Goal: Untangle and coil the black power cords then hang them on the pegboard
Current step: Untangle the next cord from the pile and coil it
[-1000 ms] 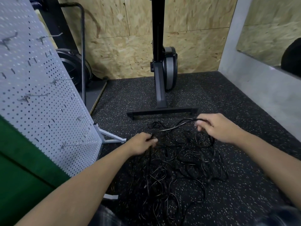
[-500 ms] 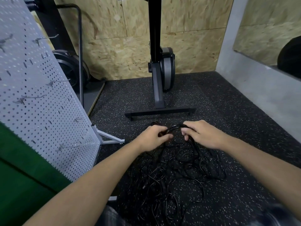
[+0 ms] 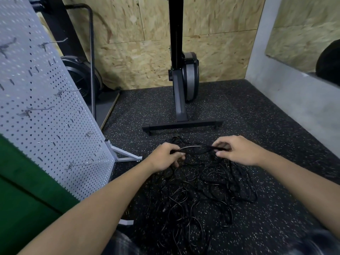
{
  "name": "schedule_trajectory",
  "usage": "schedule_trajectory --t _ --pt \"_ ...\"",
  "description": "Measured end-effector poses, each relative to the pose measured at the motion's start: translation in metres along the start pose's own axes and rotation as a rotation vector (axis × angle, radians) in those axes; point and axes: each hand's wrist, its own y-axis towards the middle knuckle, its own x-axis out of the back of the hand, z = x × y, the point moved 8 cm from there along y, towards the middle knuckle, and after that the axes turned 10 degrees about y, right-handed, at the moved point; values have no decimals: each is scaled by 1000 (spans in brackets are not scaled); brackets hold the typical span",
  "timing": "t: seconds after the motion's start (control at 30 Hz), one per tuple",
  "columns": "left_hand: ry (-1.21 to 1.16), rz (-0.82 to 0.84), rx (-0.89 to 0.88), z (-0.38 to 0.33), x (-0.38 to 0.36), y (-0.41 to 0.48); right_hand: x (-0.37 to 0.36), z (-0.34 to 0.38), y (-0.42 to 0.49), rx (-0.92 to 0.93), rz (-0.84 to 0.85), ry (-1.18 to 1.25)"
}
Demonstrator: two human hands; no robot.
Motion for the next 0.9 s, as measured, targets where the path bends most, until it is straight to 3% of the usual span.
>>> schedule_trajectory --t 0.13,0.3,0.73,0.8,0.9 --pt "-81 -35 -73 -26 3 0 -17 16 -2 35 63 55" --pt "-359 9 6 -37 -1 -2 -6 26 -3 87 -55 104" --pt "-332 -60 -92 -39 15 -9 23 46 -14 185 -402 144" --pt "-298 -123 -97 -41 21 -10 28 40 -15 113 -471 137" --pt "-383 -225 -80 -43 27 -10 31 25 -20 -148 -501 152"
